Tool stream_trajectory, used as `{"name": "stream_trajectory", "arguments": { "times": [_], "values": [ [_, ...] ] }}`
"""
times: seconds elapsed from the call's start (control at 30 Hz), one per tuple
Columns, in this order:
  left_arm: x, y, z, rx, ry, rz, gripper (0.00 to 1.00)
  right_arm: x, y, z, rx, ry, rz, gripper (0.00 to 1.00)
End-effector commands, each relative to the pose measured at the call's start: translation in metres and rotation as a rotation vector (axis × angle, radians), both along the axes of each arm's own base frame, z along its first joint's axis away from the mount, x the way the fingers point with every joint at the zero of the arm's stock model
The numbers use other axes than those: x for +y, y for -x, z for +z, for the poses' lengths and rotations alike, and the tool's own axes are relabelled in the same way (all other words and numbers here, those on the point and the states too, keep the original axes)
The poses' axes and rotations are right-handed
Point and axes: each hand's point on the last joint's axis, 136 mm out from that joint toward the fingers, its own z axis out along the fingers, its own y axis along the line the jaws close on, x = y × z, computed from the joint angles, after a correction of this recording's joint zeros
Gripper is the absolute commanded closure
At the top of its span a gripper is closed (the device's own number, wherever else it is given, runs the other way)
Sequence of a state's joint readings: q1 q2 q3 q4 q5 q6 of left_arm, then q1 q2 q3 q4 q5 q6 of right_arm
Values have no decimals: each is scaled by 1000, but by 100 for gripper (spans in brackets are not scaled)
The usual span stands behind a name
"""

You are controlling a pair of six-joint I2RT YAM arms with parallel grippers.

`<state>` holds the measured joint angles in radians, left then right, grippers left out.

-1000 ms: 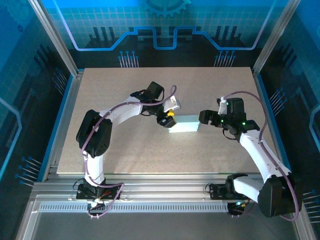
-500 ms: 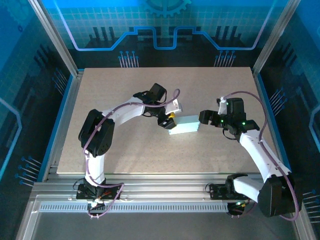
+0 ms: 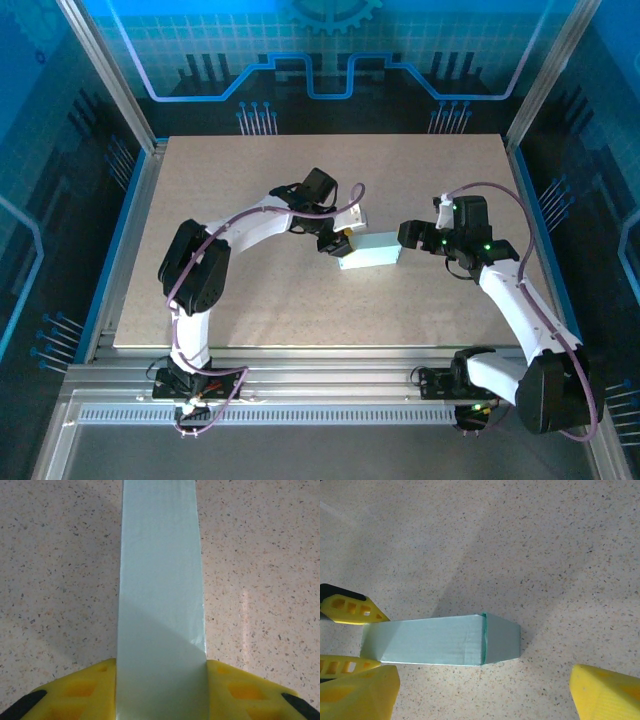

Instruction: Fold the paper box

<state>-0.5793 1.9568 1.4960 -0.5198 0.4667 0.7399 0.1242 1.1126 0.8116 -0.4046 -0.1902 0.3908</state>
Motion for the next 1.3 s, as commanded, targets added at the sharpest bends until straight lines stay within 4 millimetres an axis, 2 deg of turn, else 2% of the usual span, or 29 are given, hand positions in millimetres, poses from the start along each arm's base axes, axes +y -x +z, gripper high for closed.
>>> {"name": "stream_trajectory", "arguments": {
  "times": [0.0,0.17,0.37,0.5,0.63,0.93,1.07,1.13,1.27],
  "values": [
    [10,-3,11,-93,-31,21,74,2,3,-5,18,10,15,11],
    [32,-20,25,-304,-106,119,68,3,2,-7,26,3,17,11],
    [71,-52,27,-558,-305,254,73,6,0,-10,33,-8,21,12],
    [87,-72,25,-671,-407,326,74,7,-1,-10,35,-13,24,12],
    [95,-89,17,-758,-499,357,74,7,0,-12,39,-12,24,12],
    [90,-85,-11,-730,-569,297,68,6,1,-11,36,-4,23,12],
    [89,-81,-11,-699,-558,296,55,6,1,-10,34,-7,23,12],
    [86,-75,-10,-665,-530,293,43,6,2,-9,32,-10,22,12],
    [76,-62,-6,-593,-449,280,26,5,3,-7,27,-6,21,12]
  ]
}}
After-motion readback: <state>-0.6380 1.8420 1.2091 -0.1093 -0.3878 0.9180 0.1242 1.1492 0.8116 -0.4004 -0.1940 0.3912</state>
